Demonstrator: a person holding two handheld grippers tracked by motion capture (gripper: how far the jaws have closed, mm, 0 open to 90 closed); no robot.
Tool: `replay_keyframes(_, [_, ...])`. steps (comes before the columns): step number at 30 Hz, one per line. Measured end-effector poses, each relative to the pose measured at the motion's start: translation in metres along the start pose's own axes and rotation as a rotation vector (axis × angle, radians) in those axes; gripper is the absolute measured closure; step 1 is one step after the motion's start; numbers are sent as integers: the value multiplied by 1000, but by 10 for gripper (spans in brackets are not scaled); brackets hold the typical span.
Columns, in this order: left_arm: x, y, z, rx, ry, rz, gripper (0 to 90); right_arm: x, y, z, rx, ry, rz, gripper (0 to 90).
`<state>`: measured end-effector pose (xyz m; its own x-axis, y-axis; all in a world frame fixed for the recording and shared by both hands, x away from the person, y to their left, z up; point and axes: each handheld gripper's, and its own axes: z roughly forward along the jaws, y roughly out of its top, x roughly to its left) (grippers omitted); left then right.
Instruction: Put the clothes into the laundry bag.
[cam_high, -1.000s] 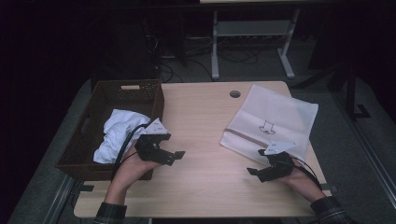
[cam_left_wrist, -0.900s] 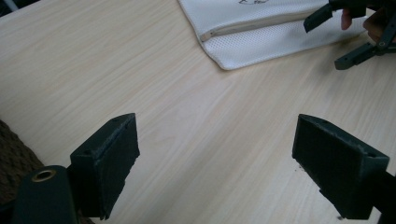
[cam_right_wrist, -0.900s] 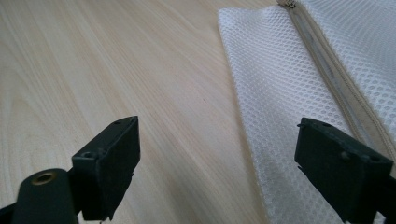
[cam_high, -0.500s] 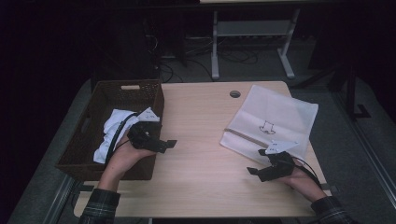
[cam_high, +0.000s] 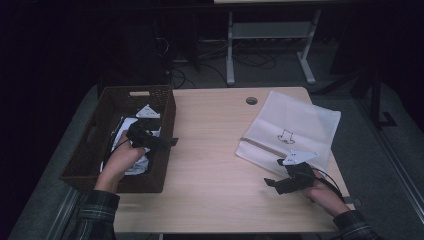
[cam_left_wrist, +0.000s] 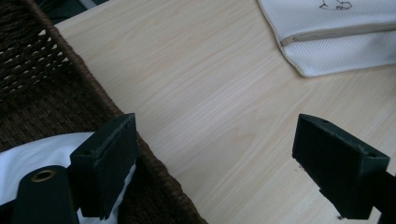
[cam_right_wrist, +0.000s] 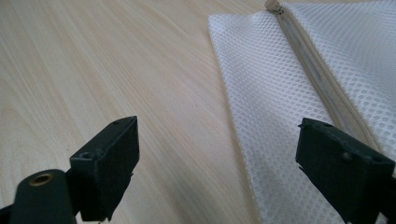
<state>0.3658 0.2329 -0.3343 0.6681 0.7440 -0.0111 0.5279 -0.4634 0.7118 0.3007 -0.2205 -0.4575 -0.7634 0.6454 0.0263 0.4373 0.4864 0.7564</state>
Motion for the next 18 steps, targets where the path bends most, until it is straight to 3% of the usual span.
replay_keyframes(7, [19,-3,-7,30,36,-21,143,-2,0,-1,-1,-10,15,127])
replay_keyframes(18, [56,-14,-15,79,112,-85,143,-1,0,0,9,-15,12,127])
